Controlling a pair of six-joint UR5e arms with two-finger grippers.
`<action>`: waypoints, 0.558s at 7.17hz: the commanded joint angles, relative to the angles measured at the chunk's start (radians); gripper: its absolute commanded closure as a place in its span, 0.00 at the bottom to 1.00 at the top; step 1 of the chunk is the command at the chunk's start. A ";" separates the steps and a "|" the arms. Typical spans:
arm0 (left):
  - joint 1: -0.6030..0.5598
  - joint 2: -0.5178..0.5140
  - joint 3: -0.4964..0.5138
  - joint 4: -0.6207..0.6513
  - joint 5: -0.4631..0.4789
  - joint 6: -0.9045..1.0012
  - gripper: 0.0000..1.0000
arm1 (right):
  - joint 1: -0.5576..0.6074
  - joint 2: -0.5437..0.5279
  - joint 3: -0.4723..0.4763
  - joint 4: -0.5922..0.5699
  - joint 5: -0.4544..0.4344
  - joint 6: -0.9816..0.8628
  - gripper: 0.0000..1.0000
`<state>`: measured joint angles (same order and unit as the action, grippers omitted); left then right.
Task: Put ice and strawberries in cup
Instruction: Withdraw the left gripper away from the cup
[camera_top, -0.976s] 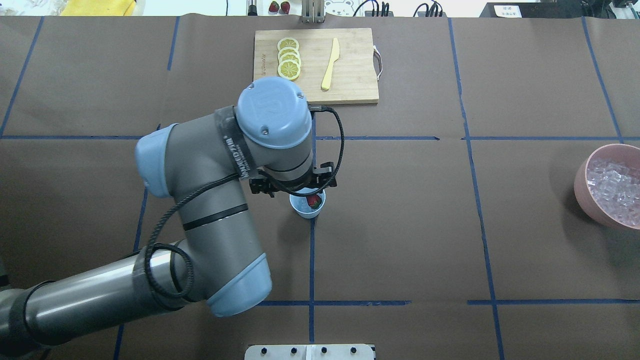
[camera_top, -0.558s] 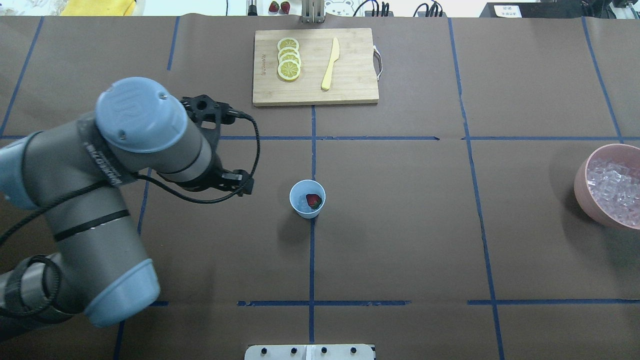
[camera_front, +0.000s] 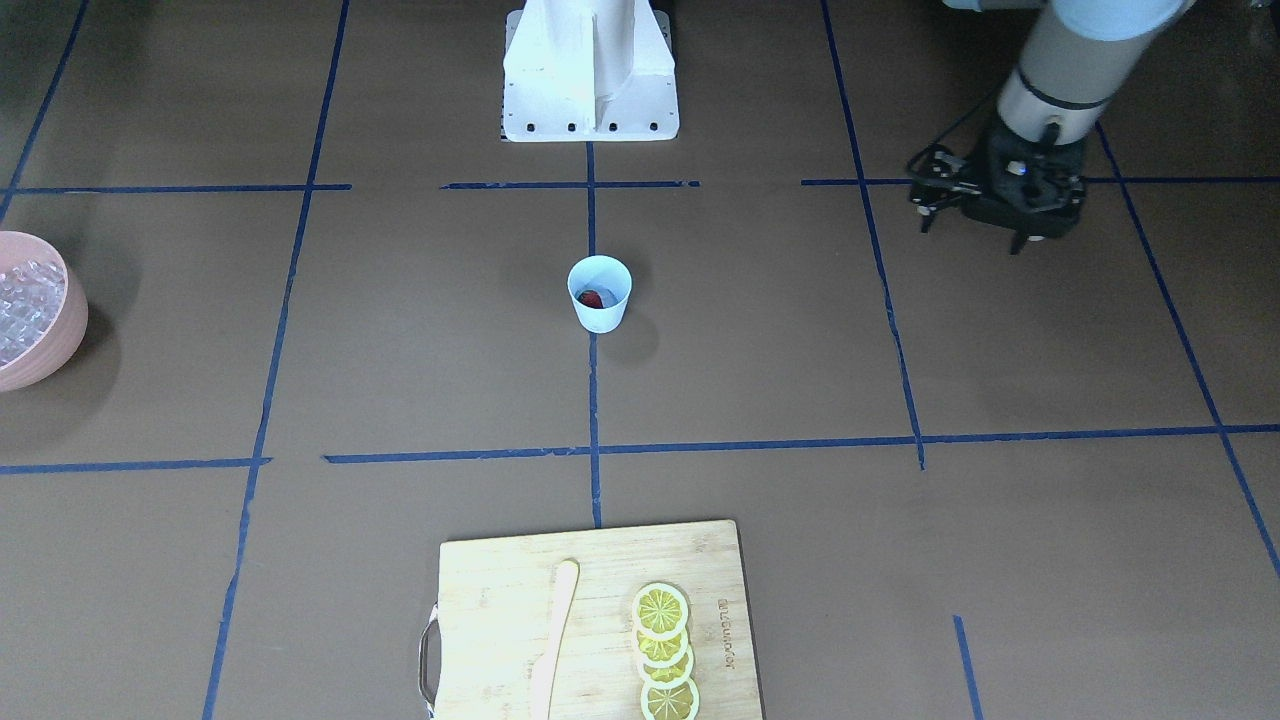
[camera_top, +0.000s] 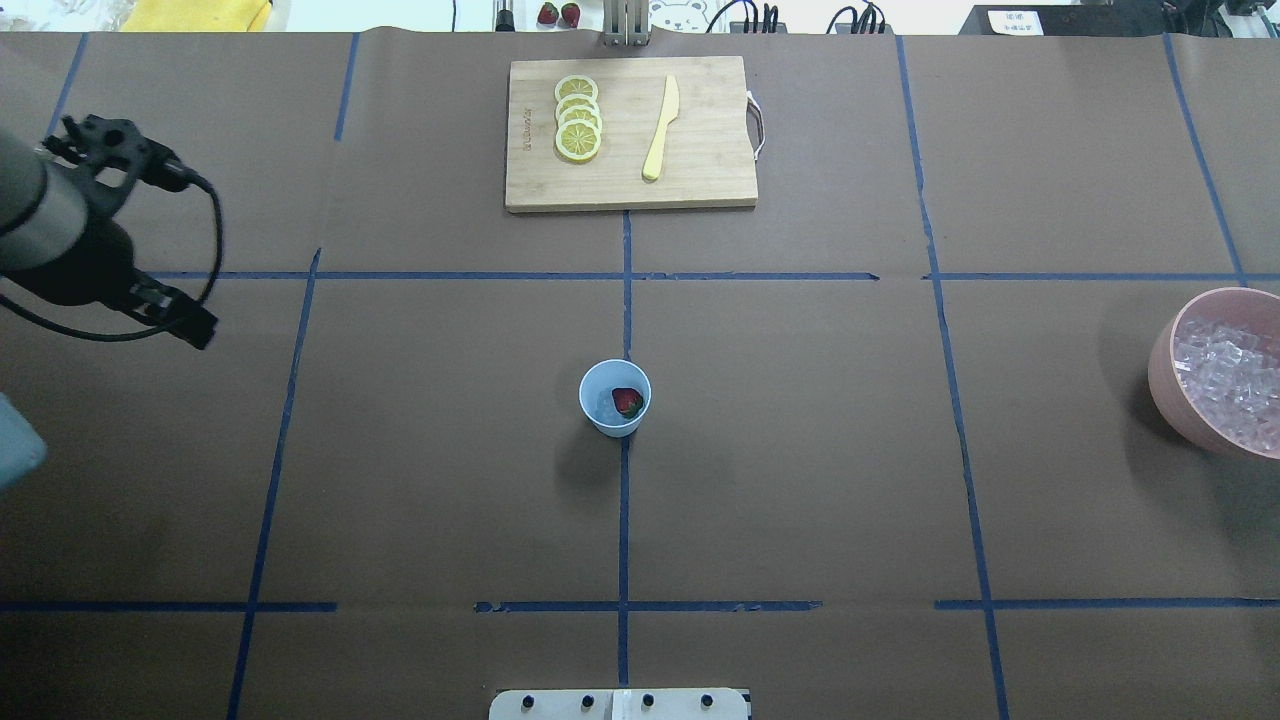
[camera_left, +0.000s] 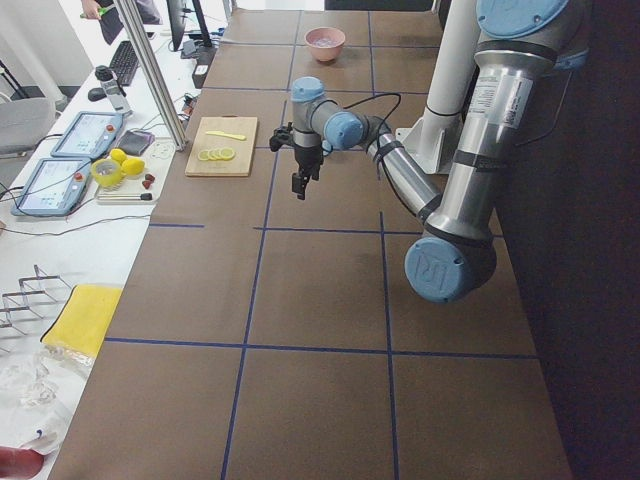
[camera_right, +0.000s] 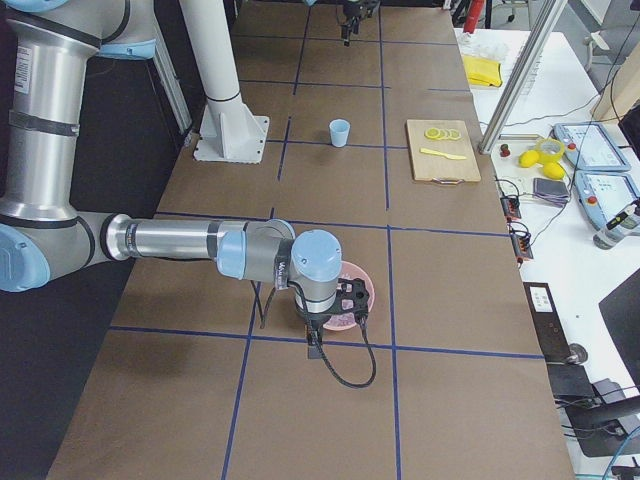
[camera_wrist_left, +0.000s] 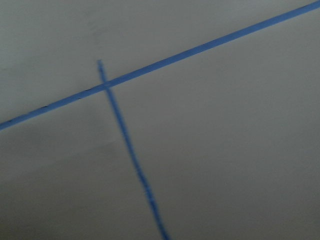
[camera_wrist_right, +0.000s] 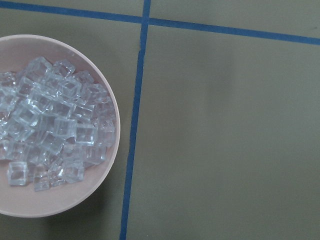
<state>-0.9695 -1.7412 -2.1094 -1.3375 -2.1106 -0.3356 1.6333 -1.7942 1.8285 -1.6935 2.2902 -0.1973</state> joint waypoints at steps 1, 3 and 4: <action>-0.189 0.122 0.029 -0.002 -0.078 0.179 0.00 | 0.000 -0.004 0.000 0.000 0.000 -0.001 0.01; -0.395 0.163 0.191 -0.005 -0.205 0.368 0.00 | 0.000 -0.005 0.000 0.000 0.000 -0.002 0.01; -0.485 0.163 0.282 -0.005 -0.248 0.486 0.00 | 0.000 -0.008 0.003 0.000 0.000 -0.002 0.01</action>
<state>-1.3379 -1.5885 -1.9362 -1.3411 -2.2986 0.0079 1.6333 -1.7999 1.8293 -1.6935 2.2902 -0.1989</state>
